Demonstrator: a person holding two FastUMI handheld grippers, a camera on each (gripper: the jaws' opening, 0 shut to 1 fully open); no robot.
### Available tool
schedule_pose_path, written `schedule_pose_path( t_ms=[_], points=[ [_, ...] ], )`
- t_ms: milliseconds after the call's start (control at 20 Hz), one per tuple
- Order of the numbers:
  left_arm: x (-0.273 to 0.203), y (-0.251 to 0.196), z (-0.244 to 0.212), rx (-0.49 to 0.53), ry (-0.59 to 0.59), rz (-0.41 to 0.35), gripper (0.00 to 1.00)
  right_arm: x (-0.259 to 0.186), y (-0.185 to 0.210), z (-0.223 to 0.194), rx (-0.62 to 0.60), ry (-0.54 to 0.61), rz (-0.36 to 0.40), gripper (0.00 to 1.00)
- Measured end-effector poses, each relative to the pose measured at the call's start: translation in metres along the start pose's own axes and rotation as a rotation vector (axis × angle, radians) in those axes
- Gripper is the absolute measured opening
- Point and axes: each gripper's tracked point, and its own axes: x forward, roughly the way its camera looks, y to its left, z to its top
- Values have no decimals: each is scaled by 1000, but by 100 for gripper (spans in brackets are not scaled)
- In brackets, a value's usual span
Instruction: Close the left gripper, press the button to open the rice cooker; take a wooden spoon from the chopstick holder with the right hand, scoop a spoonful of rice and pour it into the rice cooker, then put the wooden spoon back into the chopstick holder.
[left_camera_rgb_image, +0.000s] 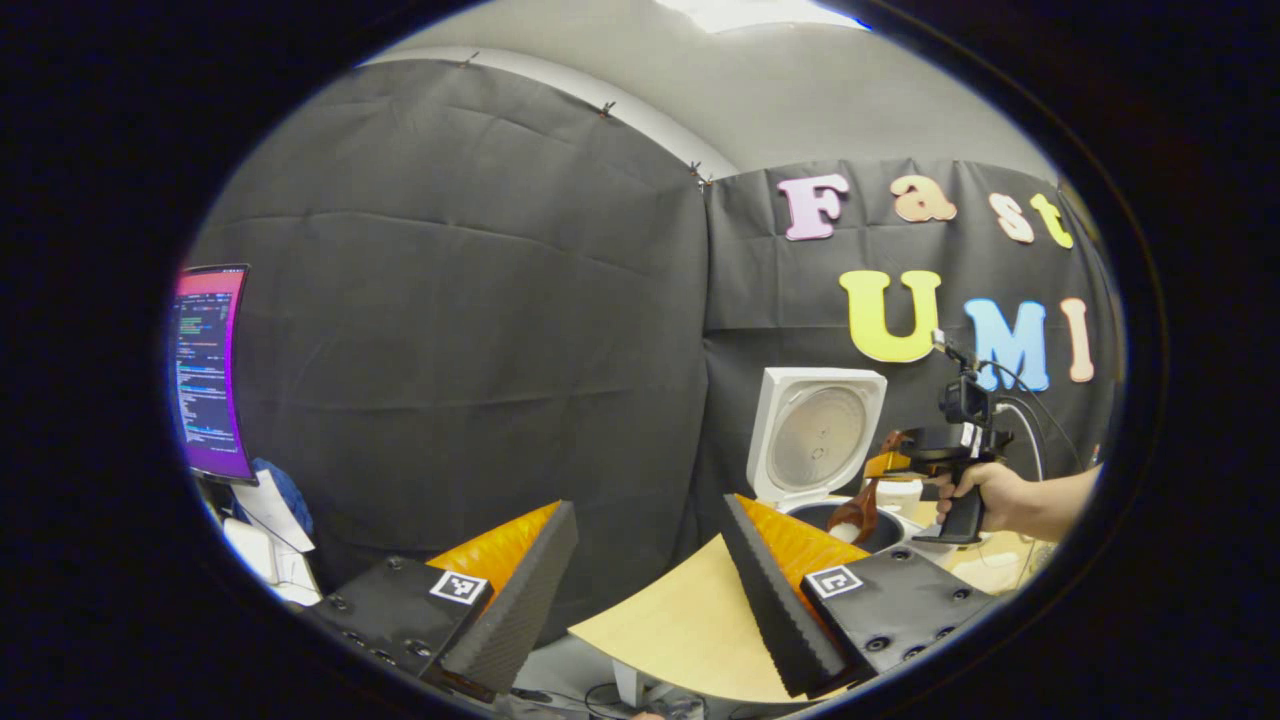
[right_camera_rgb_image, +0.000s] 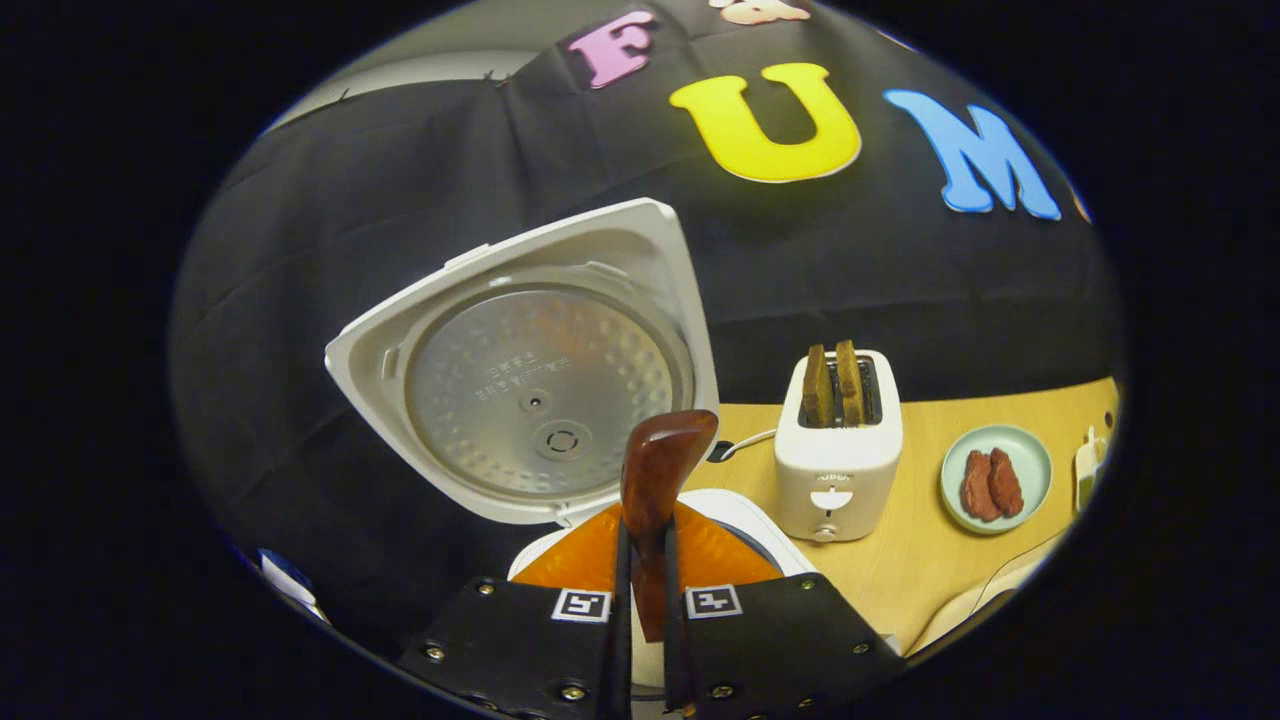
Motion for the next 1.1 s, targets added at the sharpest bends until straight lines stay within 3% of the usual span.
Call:
schedule_pose_path(
  t_ms=[50,150,200,500,700,850,1100],
  points=[
    [0,0,1,0,0,0,100,0,-1,2,-60,-7,-2,13],
    [-3,1,-1,0,-4,-2,96,-2,-1,7,-163,-28,-8,13],
    [-5,2,-1,1,-6,-3,100,-5,0,10,-207,-34,-9,13],
    [-8,1,3,1,-20,-14,100,-25,8,32,-505,-115,-37,13],
    [-9,-1,9,3,-30,-29,100,-40,14,50,-614,-196,-59,13],
    [-10,-5,14,6,-39,-48,100,-54,13,64,-578,-239,-60,13],
    [-14,-10,23,13,-57,-94,99,-99,-3,91,-330,-268,-20,13]
  ],
)
